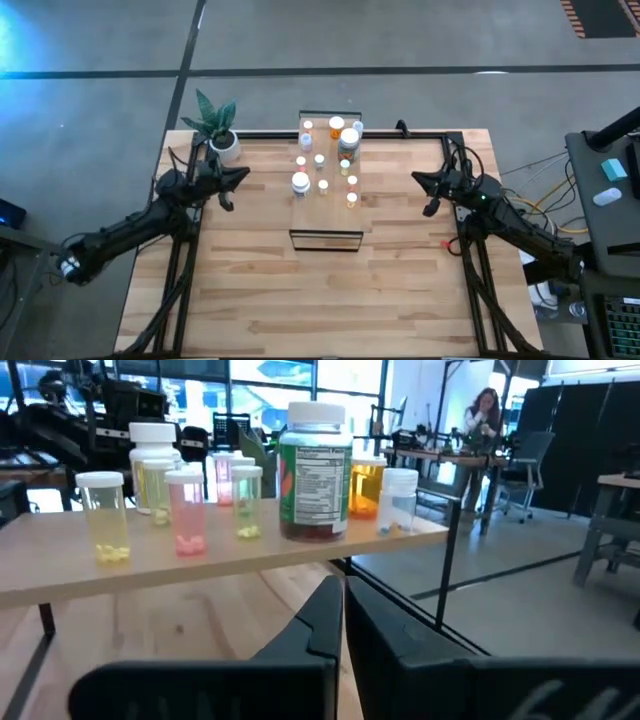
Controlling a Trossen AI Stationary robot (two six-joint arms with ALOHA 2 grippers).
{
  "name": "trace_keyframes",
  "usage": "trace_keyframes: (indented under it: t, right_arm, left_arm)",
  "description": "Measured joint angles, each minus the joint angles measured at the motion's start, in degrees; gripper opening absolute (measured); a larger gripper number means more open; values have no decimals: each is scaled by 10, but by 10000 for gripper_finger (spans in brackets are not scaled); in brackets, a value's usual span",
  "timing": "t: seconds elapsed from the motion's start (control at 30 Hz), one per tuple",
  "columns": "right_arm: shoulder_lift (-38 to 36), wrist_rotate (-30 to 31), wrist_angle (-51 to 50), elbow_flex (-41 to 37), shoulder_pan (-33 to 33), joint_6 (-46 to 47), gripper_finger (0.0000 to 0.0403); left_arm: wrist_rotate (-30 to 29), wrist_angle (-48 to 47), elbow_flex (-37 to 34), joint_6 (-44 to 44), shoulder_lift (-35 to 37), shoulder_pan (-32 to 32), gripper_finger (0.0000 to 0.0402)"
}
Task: Pick and place medicine bottles onto shelf by color
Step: Return to Home Position
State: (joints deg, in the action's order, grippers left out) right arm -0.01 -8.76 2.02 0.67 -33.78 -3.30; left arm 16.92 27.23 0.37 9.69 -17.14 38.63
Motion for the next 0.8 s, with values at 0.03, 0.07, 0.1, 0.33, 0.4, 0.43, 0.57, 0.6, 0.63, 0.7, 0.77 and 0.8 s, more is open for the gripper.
trace_keyframes:
  t: [0.03,0.07,0.1,0.33,0.4,0.43,0.57,0.6,0.63,0.7,0.77,0.8]
  right_arm:
    - [0,2,0,0,0,-3,8]
    - [0,4,-1,0,0,-3,8]
    - [0,4,0,0,0,-4,8]
    - [0,31,15,0,0,-5,8]
    - [1,54,0,0,0,-6,8]
    - [0,68,-9,0,0,-6,8]
    - [2,82,-12,0,0,-2,8]
    - [0,82,-12,0,0,-3,8]
    - [0,82,-12,0,0,-7,8]
    - [1,83,-12,0,0,-11,8]
    - [5,84,-12,0,0,-6,8]
    - [7,84,-12,0,0,-4,8]
  left_arm:
    - [-13,-24,0,0,22,0,1]
    - [-26,-48,0,0,45,0,1]
    - [-36,-69,0,0,67,-1,1]
    - [-62,-176,-1,8,155,-23,1]
    - [-79,-191,-1,4,147,-40,1]
    - [-97,-204,-1,4,145,-49,1]
    - [-155,-210,-1,-18,159,-79,1]
    - [-159,-199,-1,-24,159,-82,1]
    - [-160,-182,-1,-27,159,-82,1]
    - [-160,-170,-1,-31,155,-83,1]
    - [-159,-173,-1,-31,149,-83,1]
    - [-160,-173,-1,-30,147,-83,1]
